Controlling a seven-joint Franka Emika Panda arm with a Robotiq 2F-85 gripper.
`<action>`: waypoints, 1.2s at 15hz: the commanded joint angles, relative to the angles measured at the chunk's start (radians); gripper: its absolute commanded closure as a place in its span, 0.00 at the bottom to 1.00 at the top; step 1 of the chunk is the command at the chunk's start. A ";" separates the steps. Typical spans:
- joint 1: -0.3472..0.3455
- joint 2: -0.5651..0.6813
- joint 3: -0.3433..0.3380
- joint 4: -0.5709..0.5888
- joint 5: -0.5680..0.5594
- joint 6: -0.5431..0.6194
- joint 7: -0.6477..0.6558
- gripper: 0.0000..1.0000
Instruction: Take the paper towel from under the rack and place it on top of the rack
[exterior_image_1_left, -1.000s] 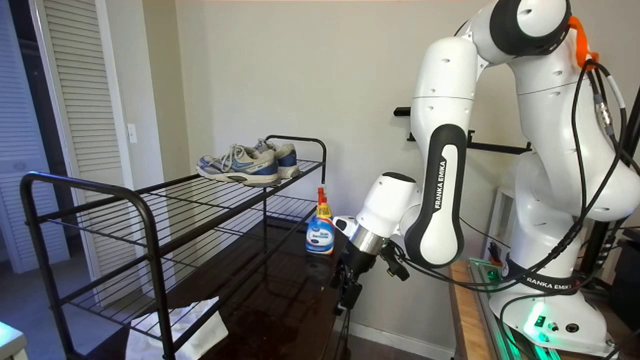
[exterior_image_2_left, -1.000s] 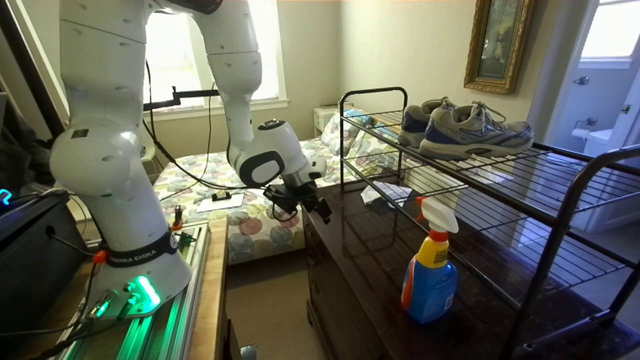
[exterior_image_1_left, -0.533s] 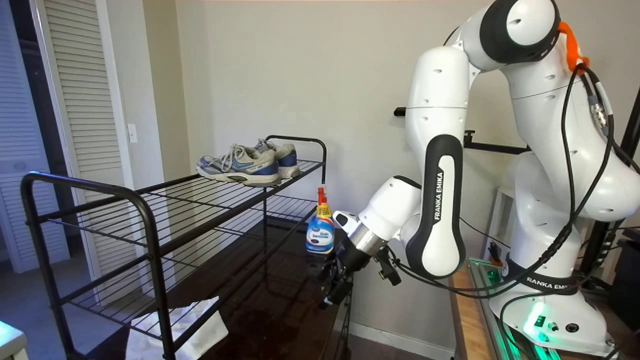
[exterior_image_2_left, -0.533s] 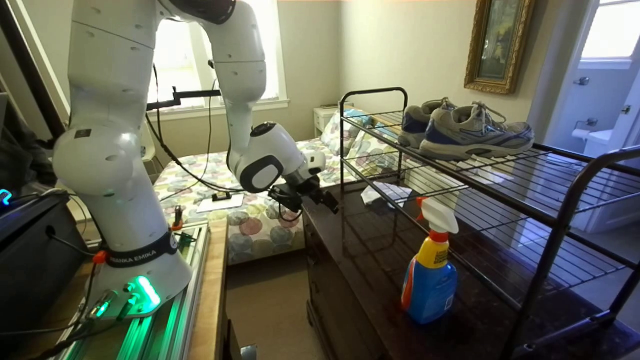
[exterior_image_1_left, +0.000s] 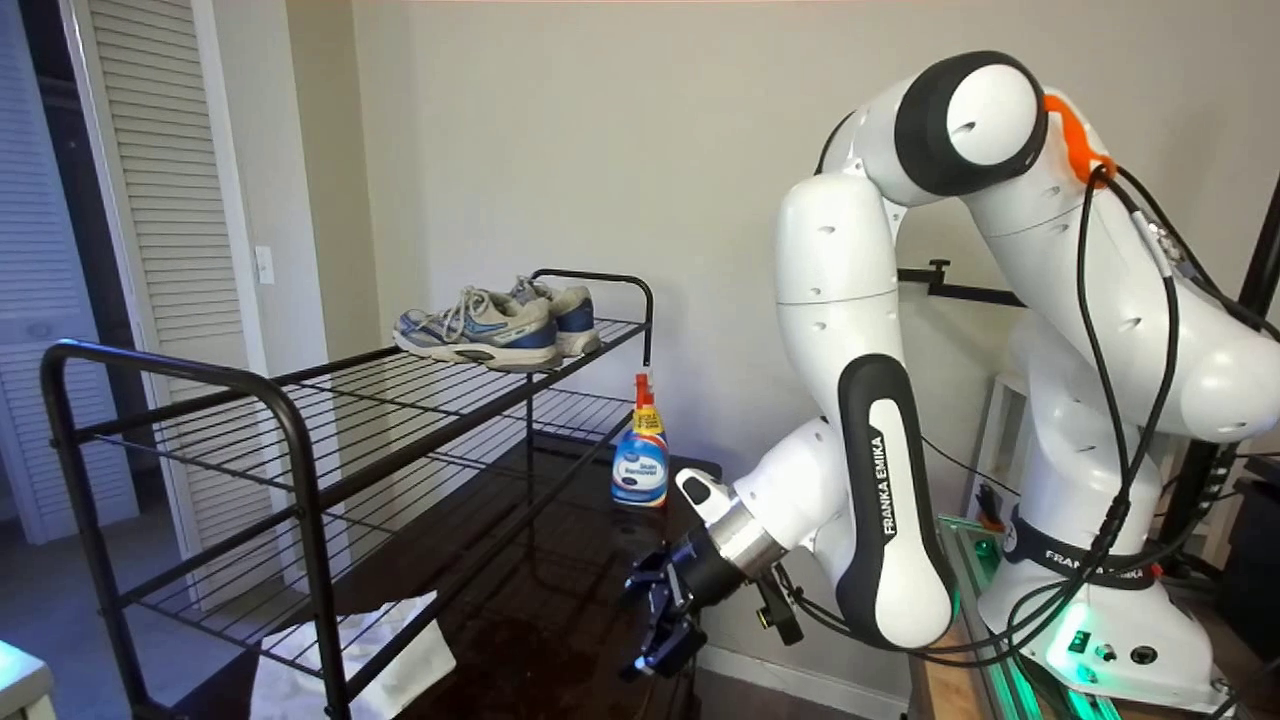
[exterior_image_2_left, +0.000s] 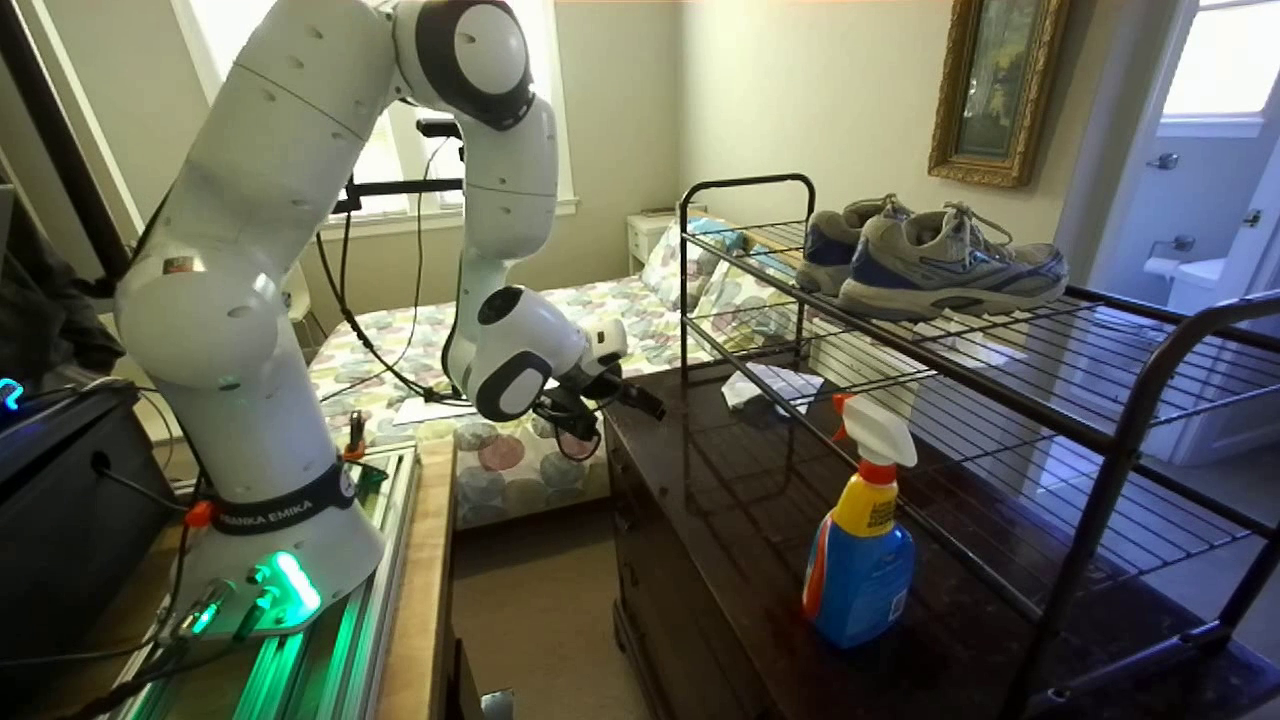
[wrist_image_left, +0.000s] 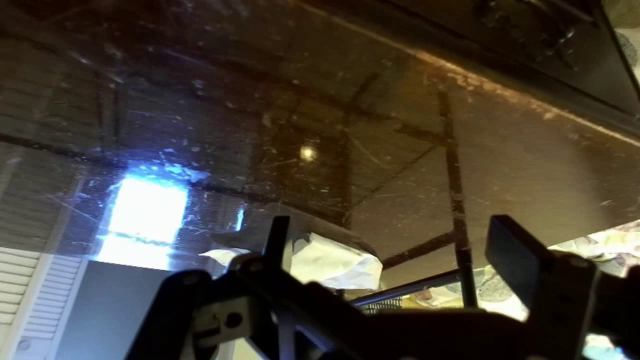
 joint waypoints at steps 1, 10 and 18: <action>0.052 0.105 0.011 0.102 0.014 0.052 -0.032 0.00; 0.065 0.124 -0.004 0.193 0.003 -0.012 -0.046 0.00; 0.124 0.198 -0.060 0.392 0.136 0.135 0.063 0.00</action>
